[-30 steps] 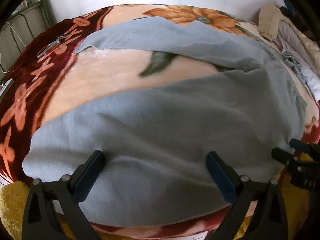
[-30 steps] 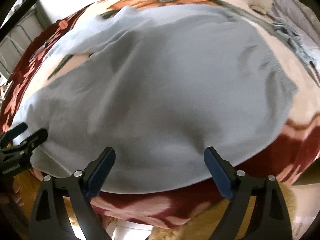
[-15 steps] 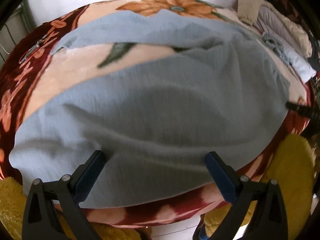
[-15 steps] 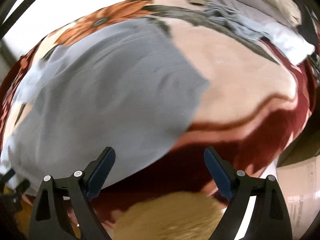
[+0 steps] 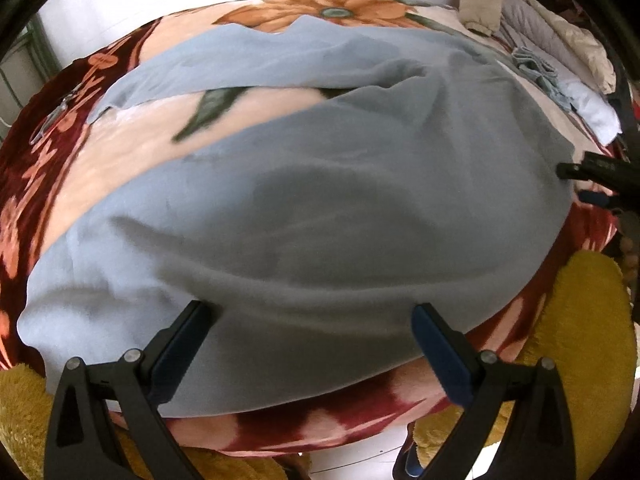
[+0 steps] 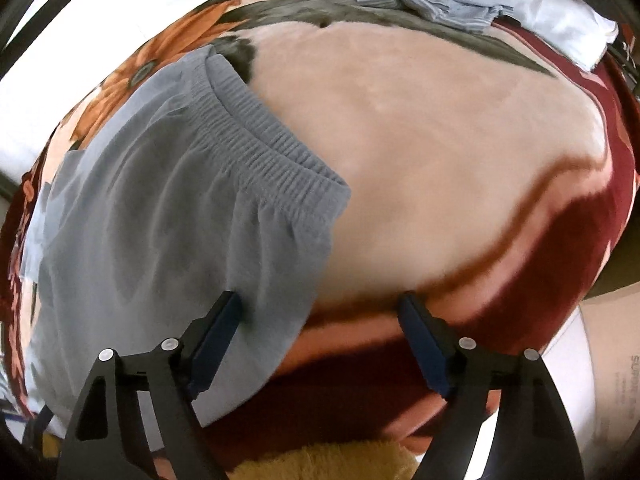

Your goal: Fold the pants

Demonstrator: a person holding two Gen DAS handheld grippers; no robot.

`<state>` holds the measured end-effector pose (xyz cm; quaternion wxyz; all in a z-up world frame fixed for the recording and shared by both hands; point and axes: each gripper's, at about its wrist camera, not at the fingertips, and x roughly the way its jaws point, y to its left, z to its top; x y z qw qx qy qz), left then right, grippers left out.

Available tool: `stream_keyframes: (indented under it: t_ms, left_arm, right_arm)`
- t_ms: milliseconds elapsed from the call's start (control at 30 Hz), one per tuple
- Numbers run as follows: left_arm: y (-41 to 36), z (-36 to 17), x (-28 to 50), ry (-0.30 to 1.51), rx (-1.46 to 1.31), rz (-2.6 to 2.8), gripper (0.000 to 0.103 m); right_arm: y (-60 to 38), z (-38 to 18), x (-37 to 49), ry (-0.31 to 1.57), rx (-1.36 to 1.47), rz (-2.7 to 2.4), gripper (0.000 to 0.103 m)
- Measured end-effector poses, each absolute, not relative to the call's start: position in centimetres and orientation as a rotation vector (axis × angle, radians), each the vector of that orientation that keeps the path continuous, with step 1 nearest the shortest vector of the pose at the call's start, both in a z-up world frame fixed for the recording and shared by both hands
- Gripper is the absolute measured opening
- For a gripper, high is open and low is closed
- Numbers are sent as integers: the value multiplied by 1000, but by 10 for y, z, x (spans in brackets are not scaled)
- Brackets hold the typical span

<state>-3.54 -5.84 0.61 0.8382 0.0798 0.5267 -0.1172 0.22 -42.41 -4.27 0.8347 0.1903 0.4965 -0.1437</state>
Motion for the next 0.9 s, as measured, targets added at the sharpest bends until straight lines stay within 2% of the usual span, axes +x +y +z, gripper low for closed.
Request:
stream_keyframes:
  t_ms: [67,100,133,200,300,467,900]
  left_arm:
    - [-62,7,-36,1109,177,-264,102]
    - [-64,8,-37,1107,181,-272,102]
    - [-65,9,-37,1105,184,-278,102]
    - [-68,9,-38,1102,185,-293,102]
    - [-71,11,-40,1097,178,-327,102]
    - [-75,15,-44,1086,180,-368,102]
    - [-93,15,-62,1044,298,-471,102]
  right_arm:
    - [-424,-42,6,1048,410,-297,70]
    - [-425,-41,7,1042,412,-294,60]
    - [-426,-38,7,1033,413,-288,53]
    - [-428,-31,6,1009,421,-275,21]
    - [-424,-14,3,966,427,-239,12]
    - [-408,13,4,906,353,-200,5]
    - [-392,70,5,782,324,-187,3]
